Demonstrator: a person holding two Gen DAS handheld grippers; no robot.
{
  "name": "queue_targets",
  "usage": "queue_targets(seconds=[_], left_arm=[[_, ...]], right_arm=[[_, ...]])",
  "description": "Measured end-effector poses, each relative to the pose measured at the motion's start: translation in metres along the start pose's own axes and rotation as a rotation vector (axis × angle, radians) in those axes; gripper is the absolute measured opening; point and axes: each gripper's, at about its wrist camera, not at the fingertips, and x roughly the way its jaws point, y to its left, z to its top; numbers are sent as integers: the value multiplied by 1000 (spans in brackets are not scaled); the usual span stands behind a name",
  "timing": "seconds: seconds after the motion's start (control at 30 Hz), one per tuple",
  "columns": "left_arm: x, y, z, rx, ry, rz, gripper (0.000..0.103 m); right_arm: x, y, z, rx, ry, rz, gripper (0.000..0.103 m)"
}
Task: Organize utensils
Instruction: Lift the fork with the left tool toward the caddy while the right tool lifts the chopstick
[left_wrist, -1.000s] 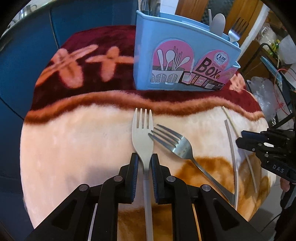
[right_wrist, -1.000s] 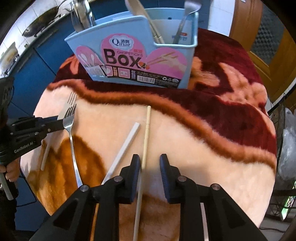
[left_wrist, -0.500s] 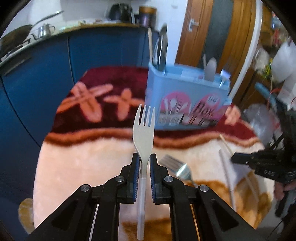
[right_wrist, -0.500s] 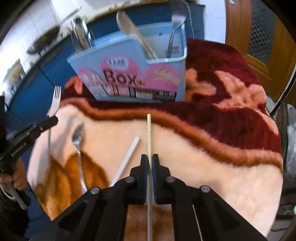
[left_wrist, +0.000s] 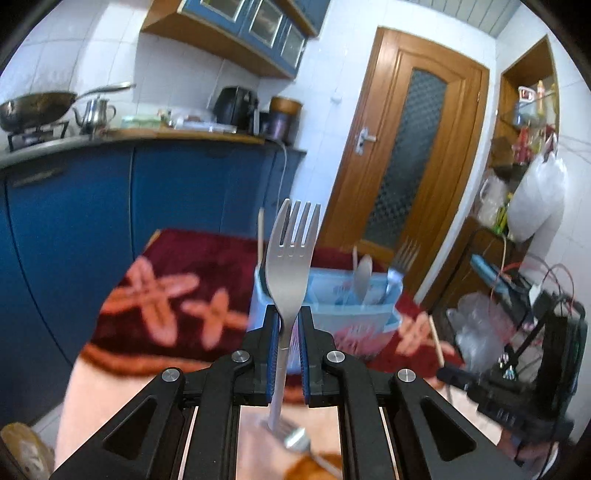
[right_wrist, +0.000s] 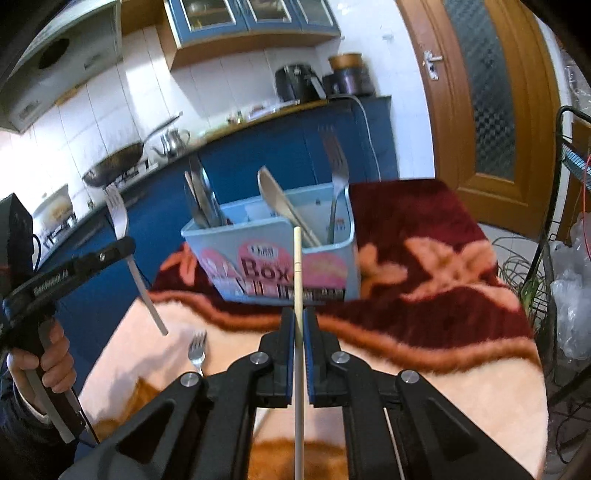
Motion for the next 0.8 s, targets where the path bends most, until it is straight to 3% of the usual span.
queue_targets(seconds=[0.23, 0.4, 0.8], left_arm=[[3, -7, 43, -15, -106, -17, 10], [16, -10, 59, -2, -167, 12, 10], [57, 4, 42, -28, -176, 38, 10]], right_arm=[[-7, 0, 4, 1, -80, -8, 7], [-9, -4, 10, 14, -117, -5, 7], [-2, -13, 45, 26, -216, -27, 7]])
